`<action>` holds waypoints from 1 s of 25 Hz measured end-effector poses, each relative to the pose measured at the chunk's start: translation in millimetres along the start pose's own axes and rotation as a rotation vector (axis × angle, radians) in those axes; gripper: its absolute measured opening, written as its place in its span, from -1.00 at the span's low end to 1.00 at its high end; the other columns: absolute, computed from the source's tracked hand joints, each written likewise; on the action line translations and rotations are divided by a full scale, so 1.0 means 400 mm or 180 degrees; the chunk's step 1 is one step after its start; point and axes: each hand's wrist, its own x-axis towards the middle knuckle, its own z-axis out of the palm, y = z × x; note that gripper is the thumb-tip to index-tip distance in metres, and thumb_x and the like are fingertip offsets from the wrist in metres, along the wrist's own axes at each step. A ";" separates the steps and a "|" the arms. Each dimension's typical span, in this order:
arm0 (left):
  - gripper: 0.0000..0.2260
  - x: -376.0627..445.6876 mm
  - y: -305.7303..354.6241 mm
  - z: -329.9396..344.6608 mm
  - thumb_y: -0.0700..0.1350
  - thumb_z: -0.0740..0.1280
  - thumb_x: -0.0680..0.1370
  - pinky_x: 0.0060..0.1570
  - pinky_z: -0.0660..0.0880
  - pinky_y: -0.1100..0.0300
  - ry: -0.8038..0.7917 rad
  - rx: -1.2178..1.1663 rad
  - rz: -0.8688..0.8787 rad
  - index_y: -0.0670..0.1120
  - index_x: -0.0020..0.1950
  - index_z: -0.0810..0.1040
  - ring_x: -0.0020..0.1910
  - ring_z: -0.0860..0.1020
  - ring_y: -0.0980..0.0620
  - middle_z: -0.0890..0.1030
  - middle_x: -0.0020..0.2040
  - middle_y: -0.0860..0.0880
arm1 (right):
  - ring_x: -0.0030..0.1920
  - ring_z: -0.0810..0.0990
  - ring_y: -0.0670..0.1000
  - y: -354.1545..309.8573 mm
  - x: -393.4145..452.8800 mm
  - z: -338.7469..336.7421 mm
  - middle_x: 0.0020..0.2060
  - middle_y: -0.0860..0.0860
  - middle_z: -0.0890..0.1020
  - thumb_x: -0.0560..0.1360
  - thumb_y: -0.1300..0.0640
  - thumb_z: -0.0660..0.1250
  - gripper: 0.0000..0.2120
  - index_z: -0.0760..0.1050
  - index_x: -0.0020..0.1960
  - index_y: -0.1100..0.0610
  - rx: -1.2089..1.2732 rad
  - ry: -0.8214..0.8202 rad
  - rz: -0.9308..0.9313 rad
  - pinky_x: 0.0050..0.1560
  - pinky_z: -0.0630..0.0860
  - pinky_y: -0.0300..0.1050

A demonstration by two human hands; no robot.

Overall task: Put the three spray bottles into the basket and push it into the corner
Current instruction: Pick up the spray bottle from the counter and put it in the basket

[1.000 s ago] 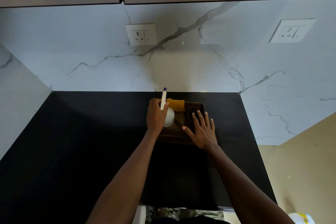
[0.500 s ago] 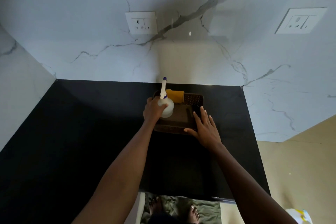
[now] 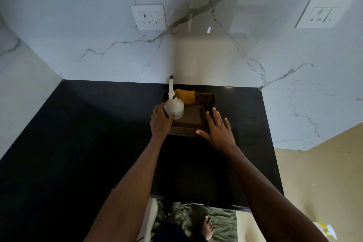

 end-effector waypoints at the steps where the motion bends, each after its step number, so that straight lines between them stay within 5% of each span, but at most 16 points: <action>1: -0.35 -0.032 -0.016 0.006 0.06 0.37 0.60 0.51 0.30 -0.22 0.0022 -0.0043 0.0099 -0.07 0.61 0.19 0.58 0.24 -0.18 0.16 0.63 -0.13 | 0.65 -0.16 0.10 0.000 -0.011 0.004 0.64 0.08 -0.25 0.58 -0.44 -0.01 -0.12 -0.20 0.67 0.05 0.0074 0.0056 0.0018 0.64 -0.10 0.19; 8: -0.29 -0.252 -0.108 0.074 0.20 0.18 0.66 0.64 0.00 -0.09 0.0091 0.0589 0.0707 -0.08 0.67 -0.03 0.67 -0.07 -0.10 -0.10 0.68 -0.09 | 0.66 -0.10 0.08 -0.010 -0.136 0.046 0.66 0.04 -0.11 0.64 -0.33 0.02 -0.25 -0.13 0.67 0.01 0.0276 0.0351 0.0127 0.64 -0.02 0.15; 12: -0.36 -0.365 -0.132 0.134 0.13 0.26 0.64 0.58 0.21 0.06 -0.0412 -0.0138 0.1433 -0.03 0.64 0.12 0.62 0.15 0.08 0.15 0.65 0.00 | 0.65 0.05 0.05 0.012 -0.273 0.087 0.64 0.00 0.13 0.65 -0.25 0.11 -0.35 0.08 0.65 -0.01 0.0367 0.0534 0.0259 0.62 0.12 0.09; 17: -0.51 -0.521 -0.106 0.246 0.08 0.32 0.61 0.36 0.49 0.12 -0.1173 -0.0900 0.1490 0.06 0.53 0.34 0.37 0.50 0.12 0.49 0.45 0.06 | 0.59 0.23 0.09 0.118 -0.528 0.141 0.57 0.01 0.32 0.65 -0.19 0.19 -0.43 0.24 0.59 0.00 0.0486 0.0602 0.0964 0.55 0.24 0.09; 22: -0.54 -0.706 -0.040 0.361 0.07 0.31 0.63 0.22 0.55 0.25 -0.2227 -0.1030 0.1835 0.06 0.52 0.36 0.27 0.57 0.19 0.57 0.36 0.06 | 0.44 0.45 0.13 0.217 -0.804 0.156 0.46 0.06 0.47 0.64 -0.06 0.30 -0.52 0.40 0.50 0.09 0.0753 0.0895 0.1966 0.37 0.43 0.10; 25: -0.55 -0.789 -0.013 0.434 0.04 0.32 0.64 0.27 0.57 0.16 -0.2661 -0.0821 0.1910 -0.02 0.51 0.38 0.27 0.60 0.09 0.59 0.36 0.01 | 0.34 0.52 0.16 0.275 -0.923 0.173 0.44 0.06 0.47 0.65 -0.05 0.29 -0.55 0.41 0.49 0.07 0.1056 0.0725 0.2493 0.29 0.48 0.12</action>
